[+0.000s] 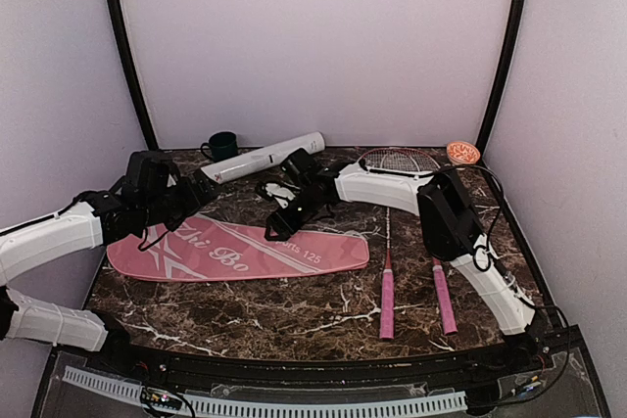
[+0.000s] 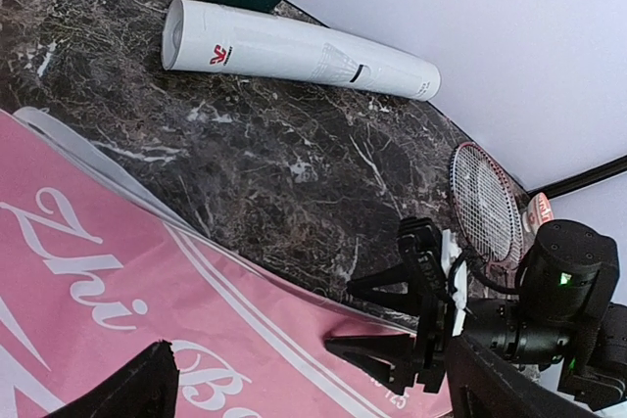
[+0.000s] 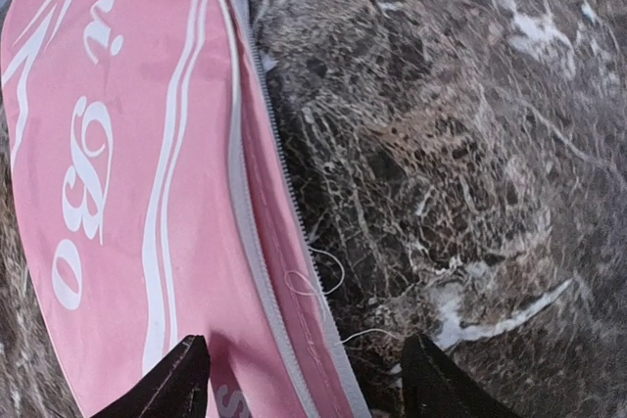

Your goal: Pack up the badminton gear

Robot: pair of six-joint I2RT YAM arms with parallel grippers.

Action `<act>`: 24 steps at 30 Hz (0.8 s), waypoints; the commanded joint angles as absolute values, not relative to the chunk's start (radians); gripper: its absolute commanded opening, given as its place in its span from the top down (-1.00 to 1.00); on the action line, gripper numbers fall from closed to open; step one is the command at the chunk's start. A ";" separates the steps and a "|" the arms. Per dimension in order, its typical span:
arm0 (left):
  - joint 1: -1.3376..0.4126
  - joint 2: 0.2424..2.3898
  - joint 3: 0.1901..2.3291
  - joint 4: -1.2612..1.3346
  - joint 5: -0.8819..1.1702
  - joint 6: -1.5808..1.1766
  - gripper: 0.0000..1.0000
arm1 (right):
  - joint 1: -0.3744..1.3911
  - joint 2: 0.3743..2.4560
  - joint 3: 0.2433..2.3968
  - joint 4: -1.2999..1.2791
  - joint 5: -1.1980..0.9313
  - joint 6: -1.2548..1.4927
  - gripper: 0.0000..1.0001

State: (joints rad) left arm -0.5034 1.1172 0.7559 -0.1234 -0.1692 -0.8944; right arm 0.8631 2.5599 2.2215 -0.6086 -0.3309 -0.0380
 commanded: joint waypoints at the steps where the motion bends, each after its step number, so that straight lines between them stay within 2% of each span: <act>1: -0.493 1.088 0.742 -0.159 -0.199 -0.876 -0.90 | 0.877 2.566 2.233 -0.632 -0.387 -0.044 -0.16; 2: -0.493 1.082 0.742 -0.165 -0.207 -0.873 -0.87 | 0.879 2.552 2.219 -0.627 -0.413 -0.044 0.03; 6: -0.491 1.041 0.752 -0.198 -0.259 -0.866 -0.74 | 0.903 2.428 2.091 -0.540 -0.478 -0.037 0.51; 8: -0.490 1.016 0.763 -0.223 -0.291 -0.857 -0.72 | 0.916 2.360 2.031 -0.494 -0.490 -0.031 0.94; 9: -0.488 1.006 0.770 -0.236 -0.309 -0.851 -0.72 | 0.920 2.331 2.012 -0.478 -0.490 -0.024 1.00; 20: -0.489 0.887 0.899 -0.340 -0.418 -0.721 -0.72 | 0.948 1.962 1.732 -0.278 -0.432 0.080 1.00; 24: -0.489 0.861 0.934 -0.344 -0.433 -0.679 -0.72 | 0.946 1.819 1.600 -0.190 -0.321 0.124 1.00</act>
State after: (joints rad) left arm -0.4946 0.8909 0.8906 -0.3058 -0.3897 -0.7475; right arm 0.9463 1.9114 1.6890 -0.3359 -0.4183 0.0666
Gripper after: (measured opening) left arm 0.862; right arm 0.021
